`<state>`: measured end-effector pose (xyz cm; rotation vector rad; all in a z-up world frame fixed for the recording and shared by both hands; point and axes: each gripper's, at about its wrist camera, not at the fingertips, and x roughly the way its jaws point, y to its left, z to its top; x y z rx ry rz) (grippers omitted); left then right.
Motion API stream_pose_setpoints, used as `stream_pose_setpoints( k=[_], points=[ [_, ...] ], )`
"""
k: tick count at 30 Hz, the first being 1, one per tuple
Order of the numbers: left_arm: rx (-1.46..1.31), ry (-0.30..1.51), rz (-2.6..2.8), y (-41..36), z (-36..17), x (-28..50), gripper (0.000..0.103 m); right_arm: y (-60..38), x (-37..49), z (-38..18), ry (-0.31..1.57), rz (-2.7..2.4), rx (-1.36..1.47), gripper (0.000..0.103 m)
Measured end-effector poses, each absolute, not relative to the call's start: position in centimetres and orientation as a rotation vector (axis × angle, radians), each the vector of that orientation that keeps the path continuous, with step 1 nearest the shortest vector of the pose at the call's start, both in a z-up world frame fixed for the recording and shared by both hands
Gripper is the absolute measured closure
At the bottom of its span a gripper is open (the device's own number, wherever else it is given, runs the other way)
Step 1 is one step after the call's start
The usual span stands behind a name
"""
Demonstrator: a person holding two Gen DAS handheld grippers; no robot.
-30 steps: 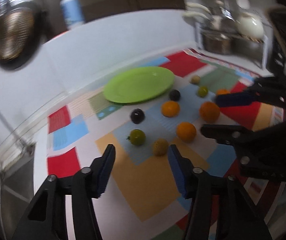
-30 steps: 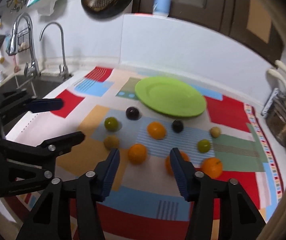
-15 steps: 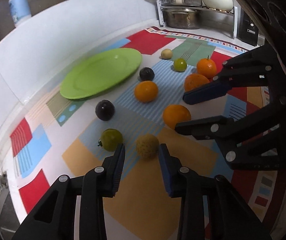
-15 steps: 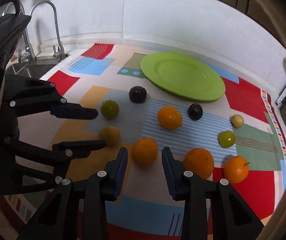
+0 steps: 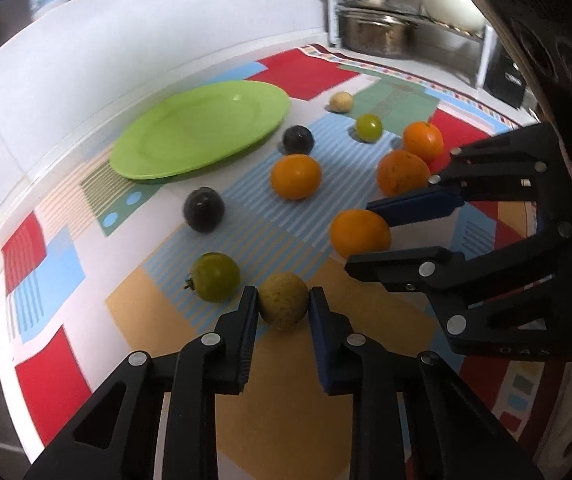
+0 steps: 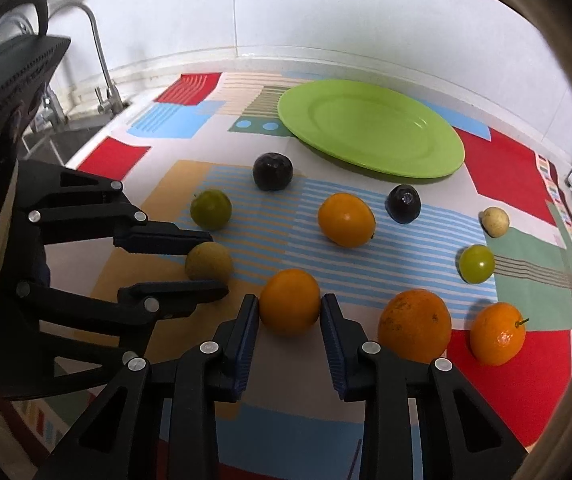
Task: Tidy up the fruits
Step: 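Carry both fruits over the green plate and open both tools to drop them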
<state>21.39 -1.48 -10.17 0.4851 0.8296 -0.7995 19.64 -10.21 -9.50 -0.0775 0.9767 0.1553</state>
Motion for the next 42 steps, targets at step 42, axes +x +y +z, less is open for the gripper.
stream_pose_setpoints(
  k=[42],
  points=[
    [0.211,1.004,-0.520,-8.6,-7.0,39.4,0.077,-19.5,38.3,-5.8,1.126,0.232,-0.095,0.071]
  ],
)
